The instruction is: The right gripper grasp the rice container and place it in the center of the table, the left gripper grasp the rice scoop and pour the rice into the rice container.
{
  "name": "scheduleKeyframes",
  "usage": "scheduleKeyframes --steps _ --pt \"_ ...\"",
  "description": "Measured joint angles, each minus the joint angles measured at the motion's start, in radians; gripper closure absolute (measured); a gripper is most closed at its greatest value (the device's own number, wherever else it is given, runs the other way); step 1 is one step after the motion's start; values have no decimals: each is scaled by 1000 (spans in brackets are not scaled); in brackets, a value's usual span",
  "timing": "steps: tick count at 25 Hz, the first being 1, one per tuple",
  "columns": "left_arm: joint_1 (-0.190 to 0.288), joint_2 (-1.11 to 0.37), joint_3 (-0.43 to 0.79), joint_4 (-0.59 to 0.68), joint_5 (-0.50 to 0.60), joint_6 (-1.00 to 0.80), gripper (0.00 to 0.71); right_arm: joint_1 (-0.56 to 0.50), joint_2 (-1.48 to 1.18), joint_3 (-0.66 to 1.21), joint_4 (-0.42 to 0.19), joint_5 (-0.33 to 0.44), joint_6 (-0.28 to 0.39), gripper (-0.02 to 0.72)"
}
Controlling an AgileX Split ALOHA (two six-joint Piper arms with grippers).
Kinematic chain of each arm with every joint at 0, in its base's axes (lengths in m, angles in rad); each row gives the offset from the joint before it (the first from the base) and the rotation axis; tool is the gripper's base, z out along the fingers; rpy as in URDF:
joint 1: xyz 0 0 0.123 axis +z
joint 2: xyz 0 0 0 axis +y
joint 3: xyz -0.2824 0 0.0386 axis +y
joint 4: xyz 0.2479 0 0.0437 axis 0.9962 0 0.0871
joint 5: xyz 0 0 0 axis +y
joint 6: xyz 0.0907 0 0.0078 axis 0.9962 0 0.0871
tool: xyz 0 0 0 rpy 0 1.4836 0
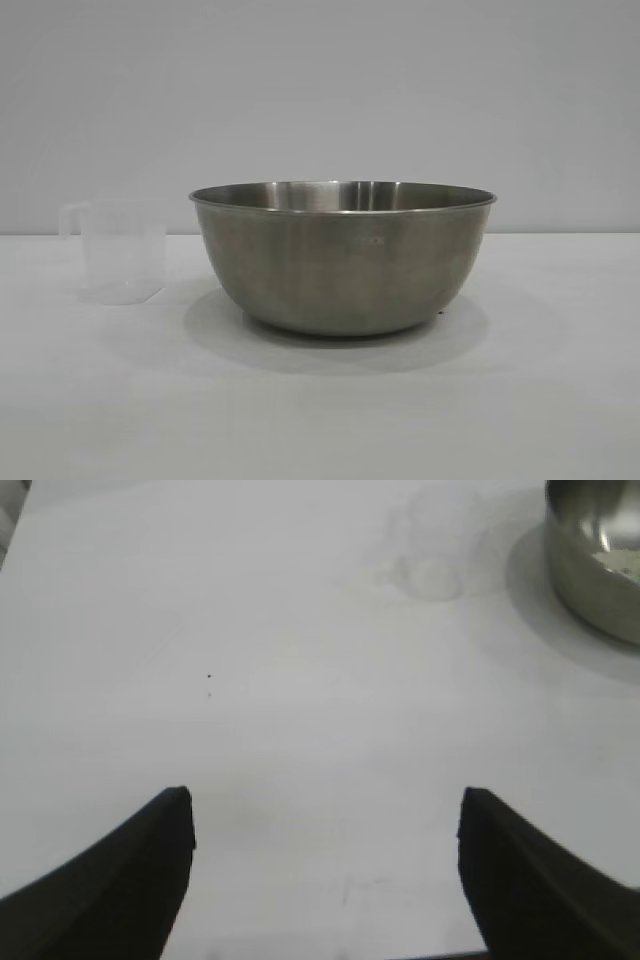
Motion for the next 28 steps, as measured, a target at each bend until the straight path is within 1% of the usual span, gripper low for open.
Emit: scheduleKeyframes --steps 2,5,28 --pt "32 -10 0 0 0 0 194 0 0 0 0 2 0 225" --pt "44 -10 0 2 2 0 194 0 -1 0 0 2 0 225" --pt "44 -10 0 2 2 0 194 0 -1 0 0 3 0 225"
